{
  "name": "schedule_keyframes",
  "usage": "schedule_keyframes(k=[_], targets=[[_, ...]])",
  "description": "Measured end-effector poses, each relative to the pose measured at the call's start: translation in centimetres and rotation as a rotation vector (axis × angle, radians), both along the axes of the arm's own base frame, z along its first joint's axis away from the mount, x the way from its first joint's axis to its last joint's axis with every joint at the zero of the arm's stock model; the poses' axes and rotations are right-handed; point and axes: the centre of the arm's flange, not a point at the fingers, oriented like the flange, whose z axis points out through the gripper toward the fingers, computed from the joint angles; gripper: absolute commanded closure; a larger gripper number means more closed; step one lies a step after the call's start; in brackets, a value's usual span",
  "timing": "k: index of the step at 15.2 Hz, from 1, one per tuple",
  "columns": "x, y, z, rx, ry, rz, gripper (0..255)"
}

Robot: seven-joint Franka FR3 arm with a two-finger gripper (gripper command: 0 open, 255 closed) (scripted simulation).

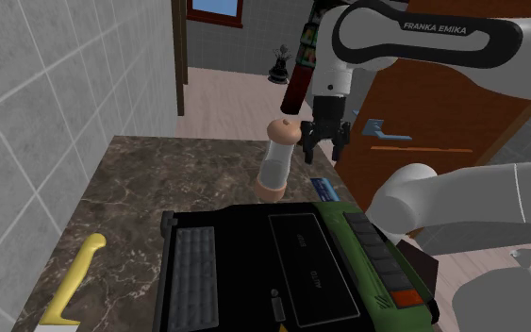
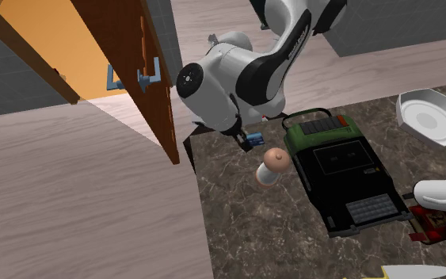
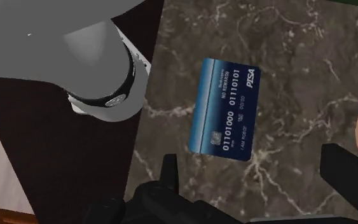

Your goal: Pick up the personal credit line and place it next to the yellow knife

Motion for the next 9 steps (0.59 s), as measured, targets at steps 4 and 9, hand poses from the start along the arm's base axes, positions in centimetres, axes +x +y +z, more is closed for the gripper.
schedule_keyframes(k=[4, 9], targets=[[-2.7, 1.1, -1.9, 0.024, 0.154, -0.187, 0], [-4.2, 2.0, -4.1, 0.027, 0.178, -0.214, 0]])
